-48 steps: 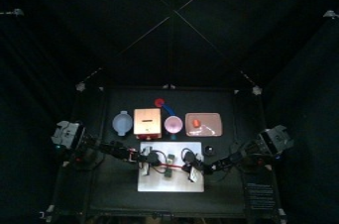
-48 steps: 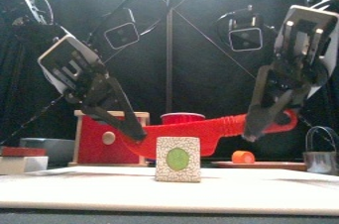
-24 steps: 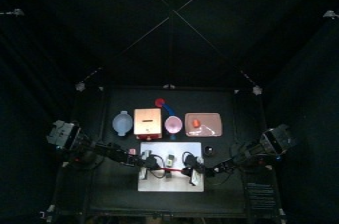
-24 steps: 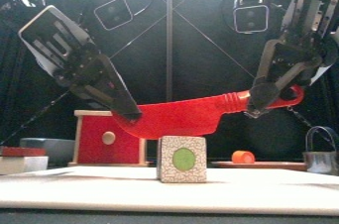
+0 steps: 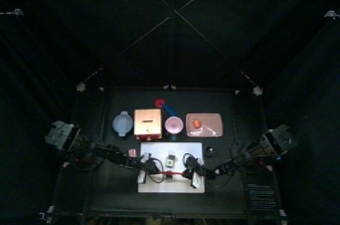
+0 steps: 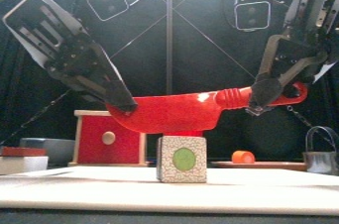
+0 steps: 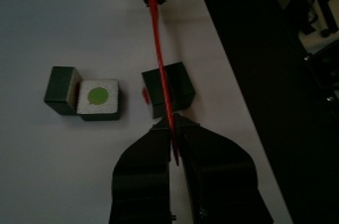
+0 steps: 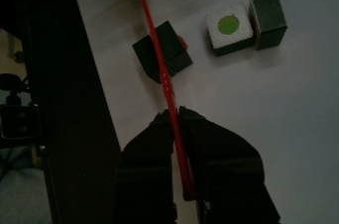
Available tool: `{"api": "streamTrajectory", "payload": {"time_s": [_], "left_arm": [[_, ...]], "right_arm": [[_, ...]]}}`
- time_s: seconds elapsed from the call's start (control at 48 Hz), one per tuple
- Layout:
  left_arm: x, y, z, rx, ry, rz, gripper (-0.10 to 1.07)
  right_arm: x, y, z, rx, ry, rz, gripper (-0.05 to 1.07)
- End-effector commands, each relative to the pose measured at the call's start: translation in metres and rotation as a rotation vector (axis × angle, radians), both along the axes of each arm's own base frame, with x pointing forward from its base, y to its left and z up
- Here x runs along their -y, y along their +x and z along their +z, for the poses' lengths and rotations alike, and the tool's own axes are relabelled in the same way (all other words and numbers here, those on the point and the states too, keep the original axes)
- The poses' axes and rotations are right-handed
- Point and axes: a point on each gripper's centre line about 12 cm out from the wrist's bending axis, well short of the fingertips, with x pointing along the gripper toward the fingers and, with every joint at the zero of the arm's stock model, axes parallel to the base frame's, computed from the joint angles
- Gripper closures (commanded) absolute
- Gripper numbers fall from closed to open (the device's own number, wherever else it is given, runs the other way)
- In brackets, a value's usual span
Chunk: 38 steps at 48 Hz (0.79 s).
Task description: Cut sushi roll
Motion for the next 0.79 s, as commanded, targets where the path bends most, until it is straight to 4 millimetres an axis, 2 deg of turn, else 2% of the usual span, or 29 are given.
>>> {"api": "streamTrajectory", "payload": {"time_s": [0.0,0.396,0.771], "left_arm": [[0.016,0.001,0.007,0.026,-0.013,-0.034,0.56],[0.02,0.003,-0.011,-0.006,-0.03,-0.006,0.56],[0.022,0.006,-0.02,-0.027,-0.034,0.007,0.56]], "right_arm": [[0.009,0.001,0.001,0.001,0.001,-0.045,0.84],[0.01,0.002,-0.014,-0.038,-0.017,-0.05,0.84],[0.03,0.0,-0.006,-0.015,-0.026,-0.086,0.84]]}}
